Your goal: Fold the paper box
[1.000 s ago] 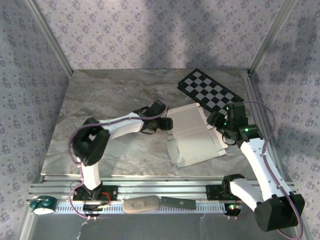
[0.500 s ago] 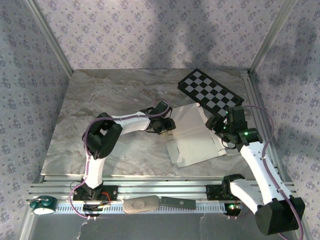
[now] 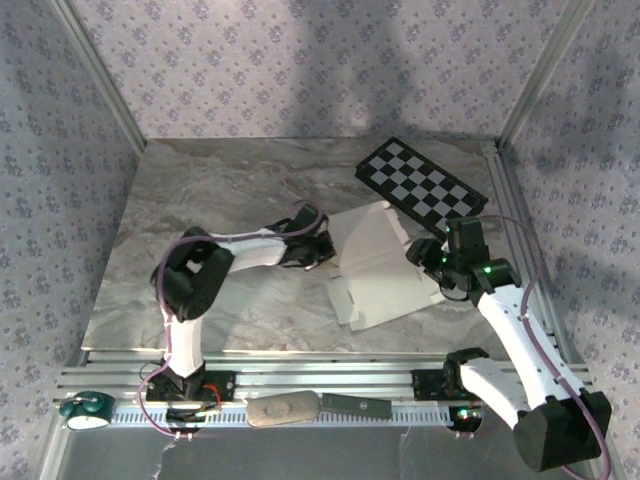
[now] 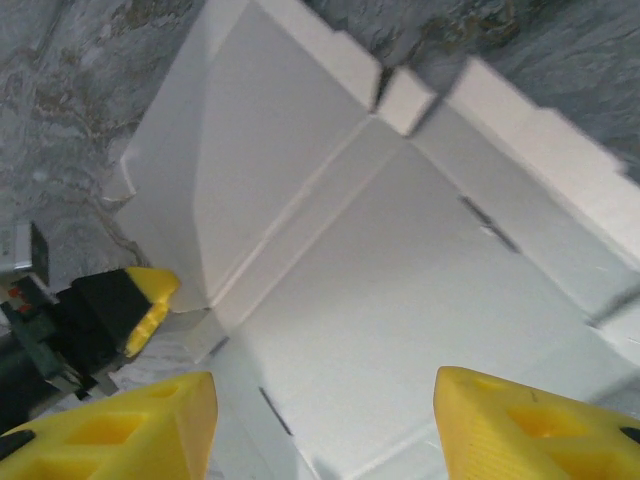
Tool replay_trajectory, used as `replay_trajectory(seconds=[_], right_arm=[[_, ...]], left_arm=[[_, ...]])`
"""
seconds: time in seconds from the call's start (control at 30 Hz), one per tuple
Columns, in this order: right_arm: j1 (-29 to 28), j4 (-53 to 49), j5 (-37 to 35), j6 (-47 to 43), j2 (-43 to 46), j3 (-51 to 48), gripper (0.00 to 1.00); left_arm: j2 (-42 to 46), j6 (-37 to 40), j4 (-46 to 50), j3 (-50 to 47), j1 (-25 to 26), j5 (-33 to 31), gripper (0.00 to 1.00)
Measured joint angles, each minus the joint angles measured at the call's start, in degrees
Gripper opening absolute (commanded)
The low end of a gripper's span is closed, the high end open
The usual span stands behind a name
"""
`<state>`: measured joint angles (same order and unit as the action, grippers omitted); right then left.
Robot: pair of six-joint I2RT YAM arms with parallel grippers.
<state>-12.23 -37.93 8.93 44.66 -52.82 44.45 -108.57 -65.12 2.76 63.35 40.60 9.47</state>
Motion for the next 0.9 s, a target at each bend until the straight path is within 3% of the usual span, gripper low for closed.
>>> replay_trajectory(seconds=[0.17,0.37,0.57,0.77,0.9], right_arm=[[-3.8,4.68,2.23,1.66,-3.02,-1.38,0.66],[-6.21,10.6,5.35,2.75,-11.74,-2.56,0.67],[-11.43,19.3,7.61,8.83,-20.28,-3.39,0.65],[-17.59,28.65,7.8,18.1,-20.59,-11.82,0.69],[-18.84,32.3,7.89,21.05,-22.01,-12.7,0.63]], left_arm=[[12.35,-6.4,-5.07,-12.35,-8.52,-1.6,0.0],[27.17,-13.29,-9.05,-25.4,-9.86,-5.07,0.0],[29.31,-17.03,-10.71,-31.93,-10.95,-5.9,0.0],[29.86,-18.03,-11.76,-32.04,-11.04,-5.9,0.0],[30.4,-18.21,-11.91,-32.04,-11.04,-5.9,0.0]])
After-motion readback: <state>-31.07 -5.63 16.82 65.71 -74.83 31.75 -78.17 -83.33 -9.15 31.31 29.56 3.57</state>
